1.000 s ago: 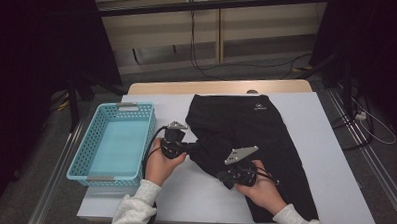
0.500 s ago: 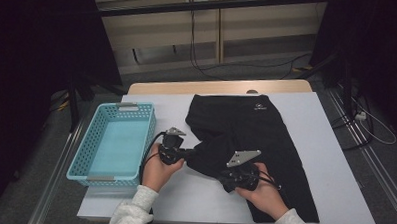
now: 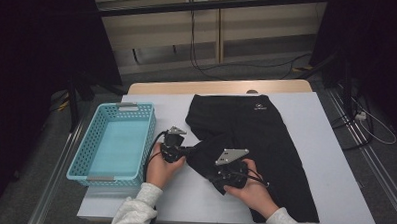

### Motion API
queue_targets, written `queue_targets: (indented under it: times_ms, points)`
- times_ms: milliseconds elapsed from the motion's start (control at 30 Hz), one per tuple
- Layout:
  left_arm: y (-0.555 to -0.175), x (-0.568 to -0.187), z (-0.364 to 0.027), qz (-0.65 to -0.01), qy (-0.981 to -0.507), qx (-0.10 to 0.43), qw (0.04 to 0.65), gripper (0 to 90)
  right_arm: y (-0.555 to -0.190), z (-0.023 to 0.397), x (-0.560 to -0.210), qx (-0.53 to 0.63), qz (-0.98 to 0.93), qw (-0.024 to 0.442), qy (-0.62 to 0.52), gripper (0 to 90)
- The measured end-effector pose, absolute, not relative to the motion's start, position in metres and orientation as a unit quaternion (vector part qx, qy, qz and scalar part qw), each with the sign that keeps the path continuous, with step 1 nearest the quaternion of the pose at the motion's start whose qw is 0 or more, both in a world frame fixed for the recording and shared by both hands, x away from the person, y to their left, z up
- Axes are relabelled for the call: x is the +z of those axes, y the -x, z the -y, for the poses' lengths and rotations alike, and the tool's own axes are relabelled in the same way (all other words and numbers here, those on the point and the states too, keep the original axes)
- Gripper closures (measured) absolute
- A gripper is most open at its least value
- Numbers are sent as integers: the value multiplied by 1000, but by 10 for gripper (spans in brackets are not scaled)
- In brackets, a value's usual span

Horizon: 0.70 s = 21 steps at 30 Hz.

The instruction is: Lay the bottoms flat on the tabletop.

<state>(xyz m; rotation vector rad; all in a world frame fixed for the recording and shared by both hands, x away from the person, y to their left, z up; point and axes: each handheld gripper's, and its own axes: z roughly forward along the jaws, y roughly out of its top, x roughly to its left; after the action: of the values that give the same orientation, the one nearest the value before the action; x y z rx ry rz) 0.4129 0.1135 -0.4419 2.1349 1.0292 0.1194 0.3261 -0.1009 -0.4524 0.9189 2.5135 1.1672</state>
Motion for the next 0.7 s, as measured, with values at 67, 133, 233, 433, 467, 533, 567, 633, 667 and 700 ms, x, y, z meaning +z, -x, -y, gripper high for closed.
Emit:
queue_targets:
  times_ms: [67, 133, 233, 433, 467, 533, 567, 633, 667, 700]
  points:
    - [-412, -440, -114, -404, -832, 47, 378, 879, -325, 99, -451, 403, -856, 108, -307, 506]
    - [-411, -438, -113, -403, -831, 47, 380, 879, -323, 97, -450, 405, -857, 108, -299, 505]
    - [-410, -437, -112, -399, -834, 47, 379, 879, -323, 93, -454, 396, -862, 104, -301, 506]
    - [-410, -438, -115, -403, -833, 40, 378, 878, -327, 90, -458, 384, -861, 121, -310, 557]
    - [-410, -438, -115, -405, -832, 40, 377, 878, -327, 89, -458, 384, -860, 120, -313, 571]
    - [-410, -437, -116, -404, -833, 37, 377, 879, -328, 89, -458, 382, -859, 119, -319, 602]
    - [-409, -437, -116, -405, -831, 41, 381, 879, -328, 89, -458, 381, -859, 120, -320, 620]
    - [-408, -436, -116, -403, -830, 39, 383, 878, -329, 89, -458, 380, -858, 120, -325, 666]
    - [-408, -435, -116, -403, -829, 40, 385, 878, -329, 89, -458, 380, -857, 121, -326, 689]
    - [-407, -435, -116, -402, -829, 39, 386, 873, -330, 89, -458, 380, -858, 122, -325, 700]
